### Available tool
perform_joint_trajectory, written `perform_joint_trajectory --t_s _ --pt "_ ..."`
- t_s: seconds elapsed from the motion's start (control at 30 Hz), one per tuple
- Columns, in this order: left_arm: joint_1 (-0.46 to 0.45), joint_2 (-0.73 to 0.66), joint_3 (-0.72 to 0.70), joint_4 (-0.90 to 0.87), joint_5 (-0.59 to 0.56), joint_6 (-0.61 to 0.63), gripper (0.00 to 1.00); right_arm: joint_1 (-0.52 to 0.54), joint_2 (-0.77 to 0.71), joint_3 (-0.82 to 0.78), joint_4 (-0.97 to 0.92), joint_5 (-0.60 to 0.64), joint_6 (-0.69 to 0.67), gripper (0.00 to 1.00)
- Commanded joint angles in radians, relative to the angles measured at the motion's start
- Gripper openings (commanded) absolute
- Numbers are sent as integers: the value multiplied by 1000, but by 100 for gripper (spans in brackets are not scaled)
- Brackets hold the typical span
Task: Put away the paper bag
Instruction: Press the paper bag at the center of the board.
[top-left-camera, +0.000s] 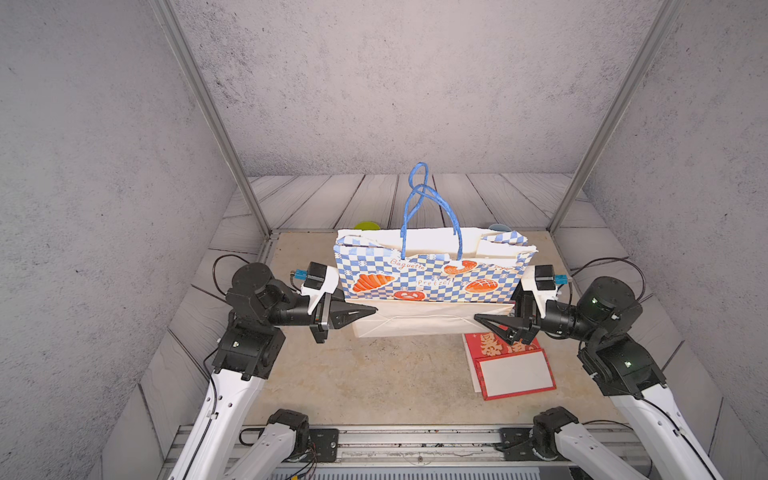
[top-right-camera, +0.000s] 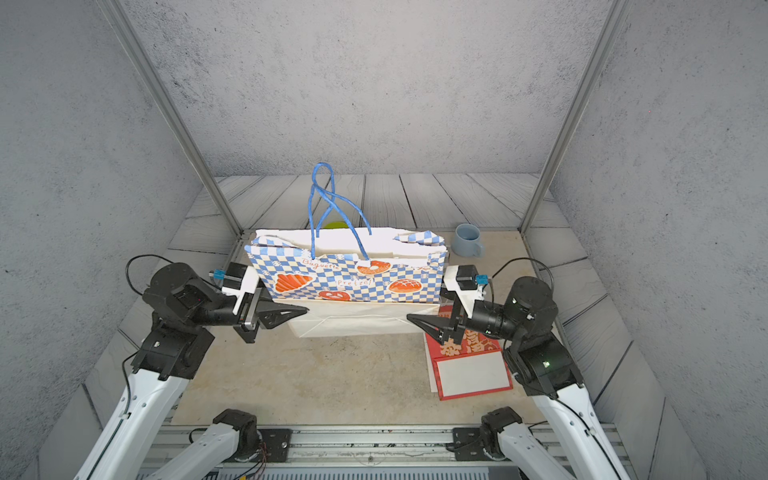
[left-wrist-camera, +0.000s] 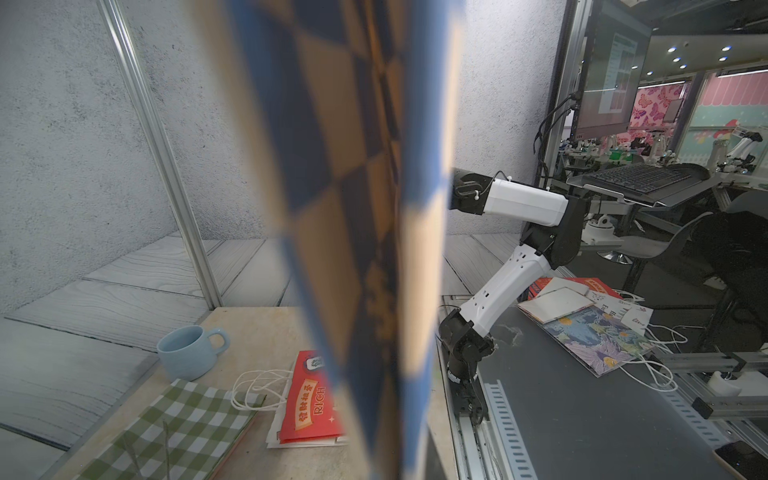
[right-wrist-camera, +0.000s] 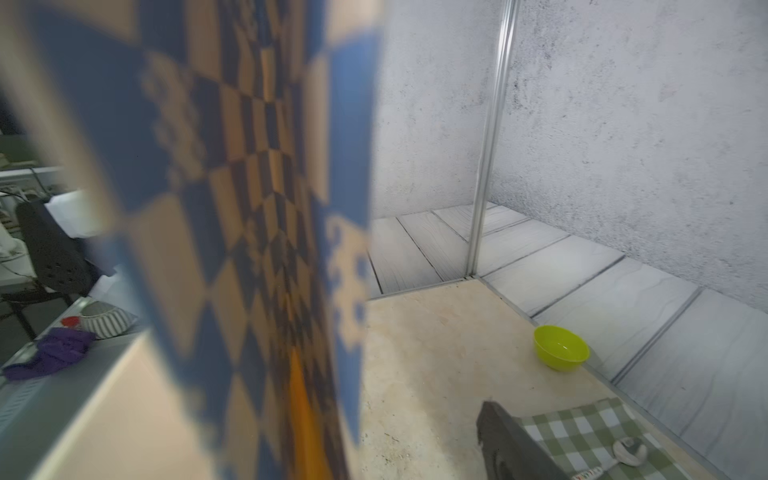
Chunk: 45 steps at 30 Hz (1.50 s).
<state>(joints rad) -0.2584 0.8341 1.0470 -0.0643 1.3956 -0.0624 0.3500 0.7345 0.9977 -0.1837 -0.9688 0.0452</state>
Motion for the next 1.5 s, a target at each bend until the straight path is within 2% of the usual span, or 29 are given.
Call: perform_joint_trajectory --t_s 0.0,0.23,0.4,0.47,0.63,0.7,0.77,0.9,1.03,1.07,1.17,1.2,1.37,1.4,1.43,1.47 --pt "-10 9 29 44 25 -34 0 0 -8 9 99 -79 41 64" --pt "-12 4 19 68 -42 -36 0 1 -12 19 105 -95 51 32" --pt "-12 -4 0 111 -107 -74 10 0 -5 37 109 -92 57 4" --pt "-12 0 8 105 -109 -85 17 1 -3 43 112 -91 60 0" --pt "-12 13 33 121 -83 -148 53 1 2 59 107 -94 59 0" --pt "-12 10 43 143 -78 -184 61 1 5 65 85 -101 44 0" --pt "-12 10 51 152 -66 -187 58 1 9 68 78 -106 41 0" --pt "-12 -1 55 182 -79 -184 39 1 14 76 75 -122 48 0" --pt "-12 -6 65 223 -93 -203 35 0 7 83 7 -124 0 0" --pt "-12 -4 70 222 -87 -204 30 1 5 84 4 -122 -1 0" --pt "-12 2 73 220 -79 -204 3 0 3 86 10 -118 8 0" --pt "-12 1 71 221 -79 -202 0 1 3 89 9 -118 6 0" --pt "-12 -4 77 211 -84 -200 0 0 5 98 0 -114 2 0" --pt "-12 -5 81 204 -91 -196 3 0 5 99 -3 -117 -1 0" --pt "-12 -7 90 189 -106 -188 15 0 5 99 -6 -117 -2 0" --pt "-12 -9 93 183 -122 -182 22 0 5 100 -12 -119 -3 0"
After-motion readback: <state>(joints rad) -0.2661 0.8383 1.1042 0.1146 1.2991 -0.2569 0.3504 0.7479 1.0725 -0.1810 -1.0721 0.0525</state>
